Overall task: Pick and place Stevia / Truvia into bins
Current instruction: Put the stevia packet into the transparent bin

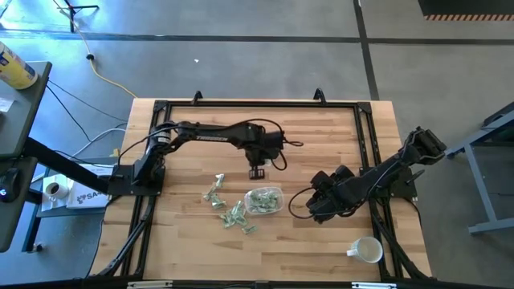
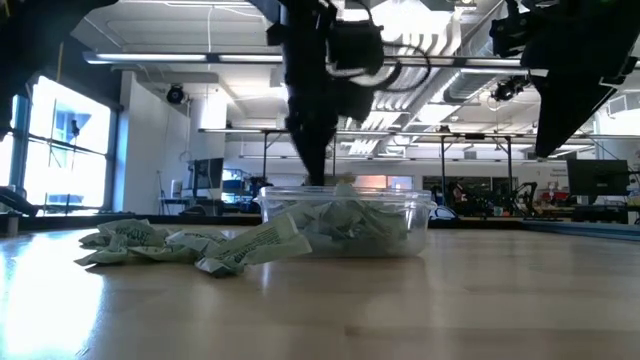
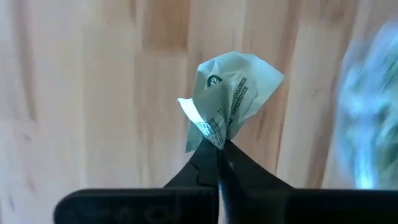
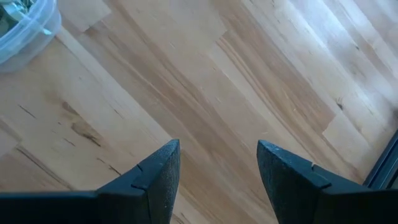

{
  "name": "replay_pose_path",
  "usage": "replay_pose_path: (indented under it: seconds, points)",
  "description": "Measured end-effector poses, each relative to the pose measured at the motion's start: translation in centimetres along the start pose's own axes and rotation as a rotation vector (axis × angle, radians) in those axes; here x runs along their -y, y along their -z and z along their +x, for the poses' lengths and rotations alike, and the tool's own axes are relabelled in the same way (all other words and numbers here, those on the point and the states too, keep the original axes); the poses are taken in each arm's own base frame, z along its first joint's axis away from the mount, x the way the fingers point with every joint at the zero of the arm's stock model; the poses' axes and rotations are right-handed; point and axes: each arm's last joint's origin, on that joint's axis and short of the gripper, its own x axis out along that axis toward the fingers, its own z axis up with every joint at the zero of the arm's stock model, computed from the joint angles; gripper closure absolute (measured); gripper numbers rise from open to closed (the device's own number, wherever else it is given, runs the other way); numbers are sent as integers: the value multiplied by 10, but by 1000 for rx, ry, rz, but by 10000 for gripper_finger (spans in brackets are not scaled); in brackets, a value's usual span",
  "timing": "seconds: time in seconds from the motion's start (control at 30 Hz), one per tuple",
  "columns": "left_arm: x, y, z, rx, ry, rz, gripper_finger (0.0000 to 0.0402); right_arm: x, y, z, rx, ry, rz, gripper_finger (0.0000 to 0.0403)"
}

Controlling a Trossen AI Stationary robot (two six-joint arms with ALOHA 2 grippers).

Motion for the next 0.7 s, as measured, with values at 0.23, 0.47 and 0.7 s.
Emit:
replay_pose_path:
  seconds: [0.23, 0.47, 0.7]
  points:
    - [0, -11, -19, 82, -9, -41, 366, -1, 1, 0, 2, -6, -28, 199]
    - [0, -10, -18, 82, -14, -40, 213, -3, 7, -4, 11, -22, -47, 199]
    - [-14, -11, 0, 53, -21, -69, 147, -4, 11, -6, 2, -31, -48, 199]
